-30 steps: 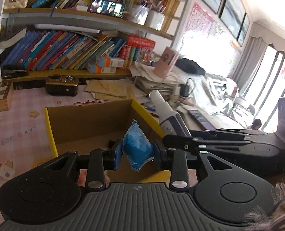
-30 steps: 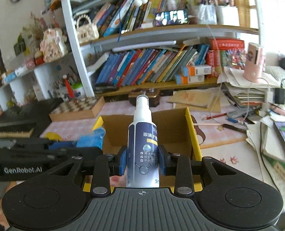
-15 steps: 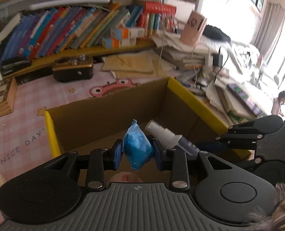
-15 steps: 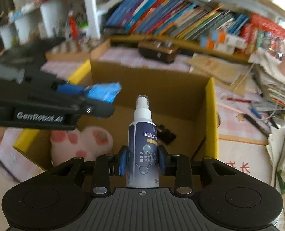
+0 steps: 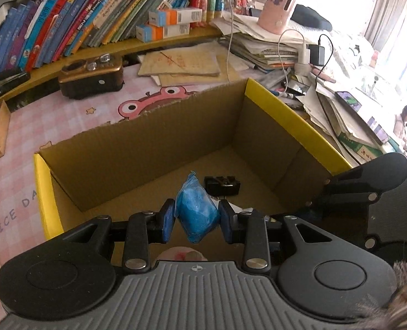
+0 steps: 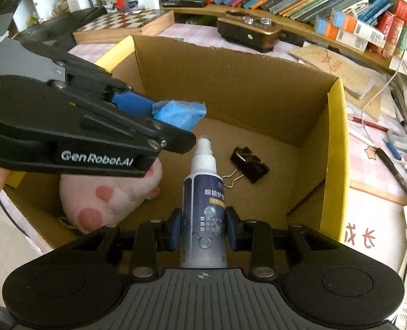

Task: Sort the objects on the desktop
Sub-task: 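Open the left gripper to drop the blue item while the right gripper releases the spray bottle, then lift both tools out of the yellow box and move back over the table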

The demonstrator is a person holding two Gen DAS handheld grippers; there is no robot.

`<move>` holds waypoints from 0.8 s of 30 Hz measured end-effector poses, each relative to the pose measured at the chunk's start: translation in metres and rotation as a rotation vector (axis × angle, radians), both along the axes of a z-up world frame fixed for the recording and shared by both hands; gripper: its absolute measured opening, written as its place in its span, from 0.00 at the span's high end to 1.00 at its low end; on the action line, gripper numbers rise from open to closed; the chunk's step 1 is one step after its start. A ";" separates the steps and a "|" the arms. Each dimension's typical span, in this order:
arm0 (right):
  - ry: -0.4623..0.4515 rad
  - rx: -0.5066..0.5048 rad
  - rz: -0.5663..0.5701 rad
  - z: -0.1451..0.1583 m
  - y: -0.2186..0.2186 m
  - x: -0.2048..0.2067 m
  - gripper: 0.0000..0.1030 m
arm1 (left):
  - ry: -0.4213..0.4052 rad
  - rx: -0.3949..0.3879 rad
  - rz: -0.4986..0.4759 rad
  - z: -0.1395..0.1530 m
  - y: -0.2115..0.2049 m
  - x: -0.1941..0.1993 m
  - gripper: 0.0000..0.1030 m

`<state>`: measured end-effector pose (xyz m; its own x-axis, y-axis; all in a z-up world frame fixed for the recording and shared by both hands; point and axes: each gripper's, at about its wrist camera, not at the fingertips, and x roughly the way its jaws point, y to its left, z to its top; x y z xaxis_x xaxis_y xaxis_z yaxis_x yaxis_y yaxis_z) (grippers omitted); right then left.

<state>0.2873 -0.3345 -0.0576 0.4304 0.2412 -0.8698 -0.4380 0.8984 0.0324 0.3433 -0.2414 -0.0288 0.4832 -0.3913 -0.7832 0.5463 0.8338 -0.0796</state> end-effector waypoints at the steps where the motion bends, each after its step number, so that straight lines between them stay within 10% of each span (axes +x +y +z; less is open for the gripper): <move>1: 0.002 0.001 0.001 0.000 0.000 0.000 0.68 | 0.001 0.002 -0.003 0.000 0.000 0.000 0.69; 9: -0.009 0.026 -0.007 0.001 -0.002 0.004 0.68 | -0.011 0.003 -0.012 0.002 -0.001 -0.003 0.65; 24: -0.226 0.140 -0.110 0.052 -0.022 -0.028 0.61 | -0.188 -0.090 0.063 0.046 0.028 -0.047 0.22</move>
